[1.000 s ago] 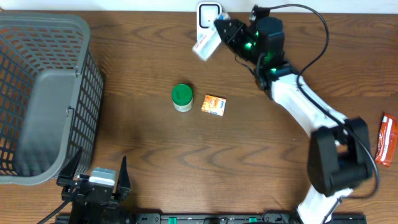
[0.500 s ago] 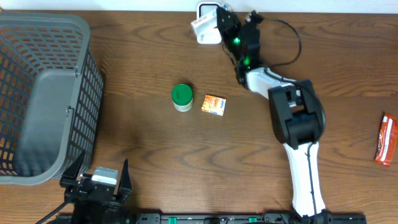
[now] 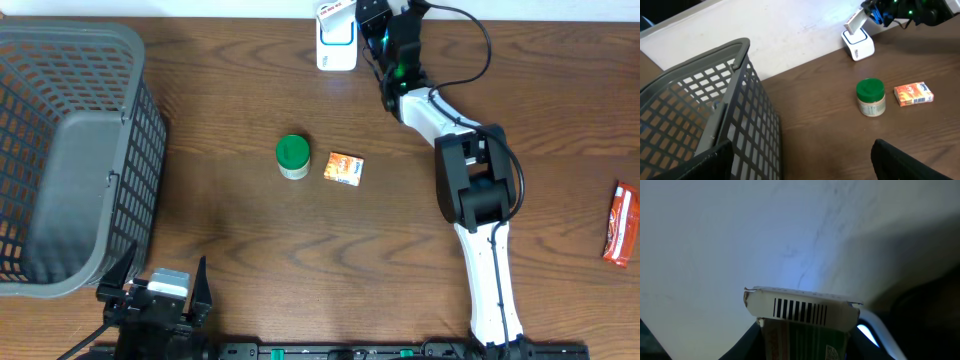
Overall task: Scan the item barcode
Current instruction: 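Carry the toothpaste box to the right table edge and release, then reach the right gripper to the orange Panadol box and grasp it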
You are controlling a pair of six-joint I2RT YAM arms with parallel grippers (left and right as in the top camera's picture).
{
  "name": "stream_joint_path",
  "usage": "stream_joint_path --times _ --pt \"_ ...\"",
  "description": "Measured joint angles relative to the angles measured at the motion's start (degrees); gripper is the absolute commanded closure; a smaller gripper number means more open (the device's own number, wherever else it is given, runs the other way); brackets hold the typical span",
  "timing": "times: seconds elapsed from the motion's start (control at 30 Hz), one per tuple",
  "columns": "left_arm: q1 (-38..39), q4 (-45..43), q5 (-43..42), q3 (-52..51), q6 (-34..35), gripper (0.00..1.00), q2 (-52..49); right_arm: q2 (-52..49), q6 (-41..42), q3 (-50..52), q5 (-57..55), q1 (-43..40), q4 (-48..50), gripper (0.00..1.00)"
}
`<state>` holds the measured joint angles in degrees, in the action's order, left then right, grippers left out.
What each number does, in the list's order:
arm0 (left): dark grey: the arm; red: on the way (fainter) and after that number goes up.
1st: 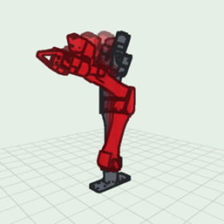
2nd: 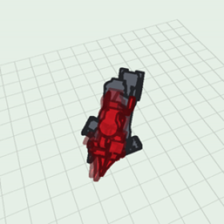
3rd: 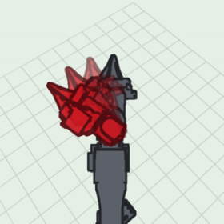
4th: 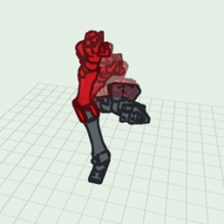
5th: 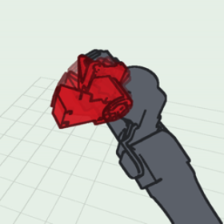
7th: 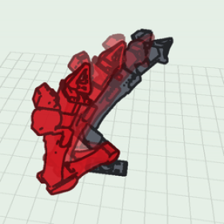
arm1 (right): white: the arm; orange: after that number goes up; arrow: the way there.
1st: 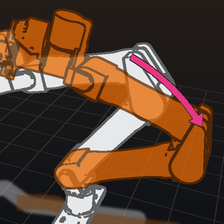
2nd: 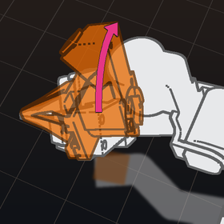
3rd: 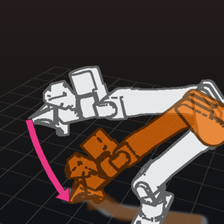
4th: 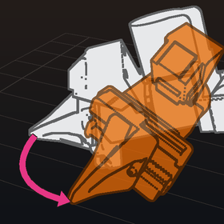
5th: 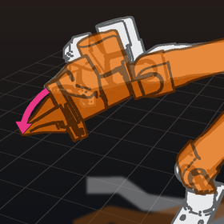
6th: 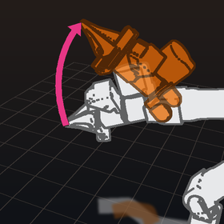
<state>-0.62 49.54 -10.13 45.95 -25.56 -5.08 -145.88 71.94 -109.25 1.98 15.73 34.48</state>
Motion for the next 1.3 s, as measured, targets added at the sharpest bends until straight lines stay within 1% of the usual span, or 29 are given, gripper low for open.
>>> stream_joint_path --times 0.17,0.2,0.27,0.33,0.4,0.47,0.5,0.57,0.6,0.67,0.77,0.87,1.0,1.1,1.17,1.2,1.27,1.3 --pt "0.0 0.0 0.0 0.0 0.0 0.13 0.0 0.0 -0.8 0.0 6.2 -2.1 2.3 0.99" --pt "0.0 0.0 0.0 0.0 0.0 0.13 0.0 0.0 -0.9 -0.2 8.0 -2.6 2.1 0.99" --pt "0.0 0.0 0.0 0.0 0.0 0.13 0.0 0.3 -1.2 -0.3 11.9 -3.6 -1.2 0.99" --pt "0.0 0.0 0.0 0.0 0.0 0.13 0.0 1.3 -1.7 -0.5 15.4 -4.8 -7.9 0.99" --pt "0.0 0.2 0.0 0.0 0.0 0.13 0.0 3.5 -3.1 -0.2 17.7 -6.0 -17.3 0.99" --pt "0.0 0.1 0.0 0.0 0.0 0.13 0.0 6.8 -5.2 -0.1 18.1 -7.1 -28.2 0.99" --pt "0.0 0.2 0.0 0.0 0.0 0.13 0.0 9.4 -6.8 0.0 17.3 -7.6 -35.4 0.99" --pt "0.0 0.1 0.0 -0.1 0.0 0.13 0.0 15.1 -9.3 0.2 14.7 -8.6 -47.3 0.99" --pt "0.0 0.1 0.0 -0.1 0.0 0.13 0.0 17.7 -10.3 0.2 13.1 -8.8 -51.5 0.99" --pt "0.0 0.2 0.0 -0.1 0.0 0.13 0.0 27.4 -13.9 0.1 5.9 -9.4 -64.9 0.99" --pt "0.0 0.2 0.0 -0.2 0.0 0.13 0.0 37.8 -17.8 -1.4 -5.8 -9.4 -81.4 0.99" --pt "0.0 0.2 0.0 -0.2 0.0 0.13 0.0 44.1 -20.9 -2.1 -16.9 -9.9 -94.5 0.98" --pt "0.0 0.2 0.0 -0.2 0.0 0.13 0.0 44.9 -24.7 -2.0 -29.3 -13.8 -107.3 0.98" --pt "0.0 0.2 0.0 -0.2 0.0 0.13 0.0 42.7 -27.1 -0.4 -34.5 -18.1 -110.2 0.98" --pt "0.0 0.2 0.0 -0.2 0.0 0.13 0.0 41.2 -28.4 1.5 -36.8 -21.5 -109.6 0.98" --pt "0.0 0.2 0.0 -0.2 0.0 0.13 0.0 40.5 -29.0 3.1 -37.7 -23.6 -107.9 0.97" --pt "0.0 0.2 0.0 -0.2 0.0 0.13 0.0 39.4 -29.6 6.1 -38.5 -26.9 -104.4 0.93" --pt "0.0 0.2 0.0 -0.2 0.0 0.13 0.0 38.9 -29.9 8.2 -38.9 -29.1 -101.5 0.88"
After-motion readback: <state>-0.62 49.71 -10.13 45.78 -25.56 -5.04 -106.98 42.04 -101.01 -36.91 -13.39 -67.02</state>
